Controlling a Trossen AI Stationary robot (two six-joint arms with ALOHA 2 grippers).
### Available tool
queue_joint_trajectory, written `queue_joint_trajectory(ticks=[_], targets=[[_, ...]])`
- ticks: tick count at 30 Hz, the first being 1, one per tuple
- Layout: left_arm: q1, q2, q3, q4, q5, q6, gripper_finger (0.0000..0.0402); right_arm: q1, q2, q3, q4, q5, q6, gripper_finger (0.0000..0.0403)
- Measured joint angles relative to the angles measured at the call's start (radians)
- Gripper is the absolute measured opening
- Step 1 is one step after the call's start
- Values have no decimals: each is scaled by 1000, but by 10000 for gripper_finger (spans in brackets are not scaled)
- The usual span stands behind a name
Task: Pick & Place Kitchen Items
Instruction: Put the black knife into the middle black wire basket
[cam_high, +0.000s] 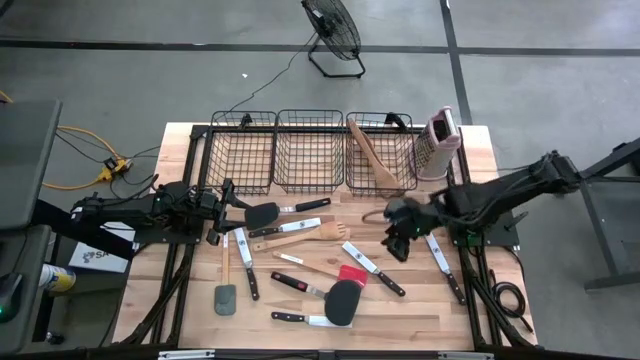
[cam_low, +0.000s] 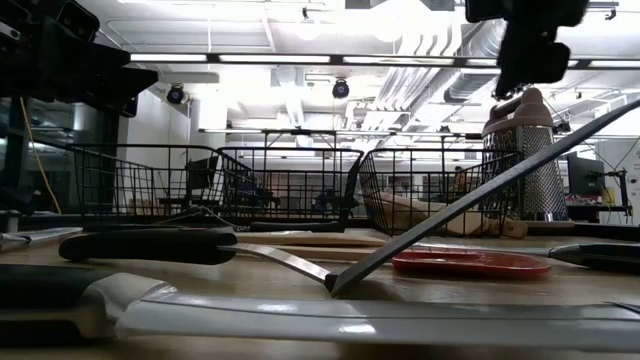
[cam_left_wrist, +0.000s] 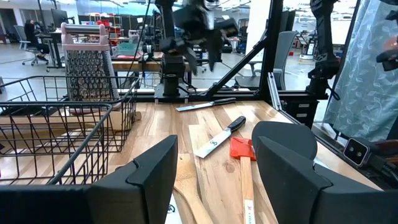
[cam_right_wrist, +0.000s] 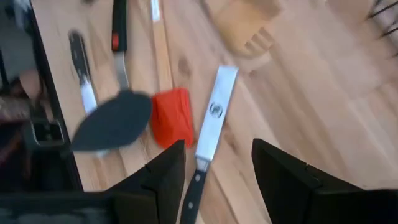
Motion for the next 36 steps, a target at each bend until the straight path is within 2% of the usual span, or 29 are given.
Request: queue_joint_trajectory(ticks=[5,16,21,28,31,36], targets=[[0,0,0,0,0,0,212,72,80,0,2,-25,42,176],[0,0,0,0,0,0,212,165,242,0,74,-36,240,176],[0,0,0,0,0,0,212,182,305,0,87,-46,372,176],[0,0,0,0,0,0,212,179,382,0,86,-121,492,177],[0,0,0,0,0,0,212,177,410,0,85,-146,492,191],[0,0,0,0,0,0,212,176,432,0,81,-129,479,243]])
